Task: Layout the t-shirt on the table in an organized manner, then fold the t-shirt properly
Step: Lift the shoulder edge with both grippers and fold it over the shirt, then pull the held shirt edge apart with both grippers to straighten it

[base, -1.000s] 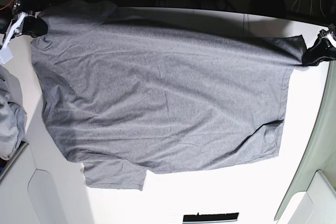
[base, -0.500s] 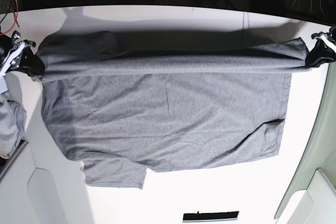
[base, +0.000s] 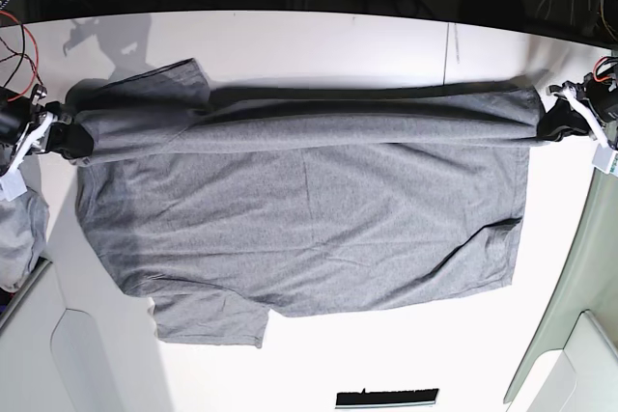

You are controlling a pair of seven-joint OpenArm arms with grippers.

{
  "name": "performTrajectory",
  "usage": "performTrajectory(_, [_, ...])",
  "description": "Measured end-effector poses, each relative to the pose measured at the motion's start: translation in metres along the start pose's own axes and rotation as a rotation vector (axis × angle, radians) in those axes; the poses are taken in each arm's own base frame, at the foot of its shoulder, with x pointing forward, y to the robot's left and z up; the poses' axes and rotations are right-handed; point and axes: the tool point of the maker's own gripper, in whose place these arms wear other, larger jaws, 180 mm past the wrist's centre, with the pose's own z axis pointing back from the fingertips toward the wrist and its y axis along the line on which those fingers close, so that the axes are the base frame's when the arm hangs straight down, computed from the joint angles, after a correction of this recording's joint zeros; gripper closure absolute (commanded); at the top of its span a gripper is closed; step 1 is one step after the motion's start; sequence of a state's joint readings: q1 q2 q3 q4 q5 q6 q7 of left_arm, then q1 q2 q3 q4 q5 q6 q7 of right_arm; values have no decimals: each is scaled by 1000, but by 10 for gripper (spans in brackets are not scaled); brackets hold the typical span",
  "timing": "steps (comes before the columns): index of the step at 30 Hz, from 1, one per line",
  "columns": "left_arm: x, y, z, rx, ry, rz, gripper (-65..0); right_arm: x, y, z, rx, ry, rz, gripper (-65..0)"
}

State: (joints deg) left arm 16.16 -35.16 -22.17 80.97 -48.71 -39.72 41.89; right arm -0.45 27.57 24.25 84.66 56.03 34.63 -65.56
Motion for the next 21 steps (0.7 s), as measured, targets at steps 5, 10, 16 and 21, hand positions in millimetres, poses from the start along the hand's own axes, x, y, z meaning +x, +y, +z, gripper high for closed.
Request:
performTrajectory(5, [-13,-8,6,-56,58,60,0,-28,11,3,30,52,-15,0])
performTrajectory(10, [-19,-7,9,-55,70,65,0,-53,7,4,5,83,-38,0])
performTrajectory(16, [-9,-5,8,-46,25,57,0,-32,-4,3,-54,0,0,0])
performTrajectory(21, [0,2,8,-6,-27,12,0,16,-6,-2,-71,-94,66,0])
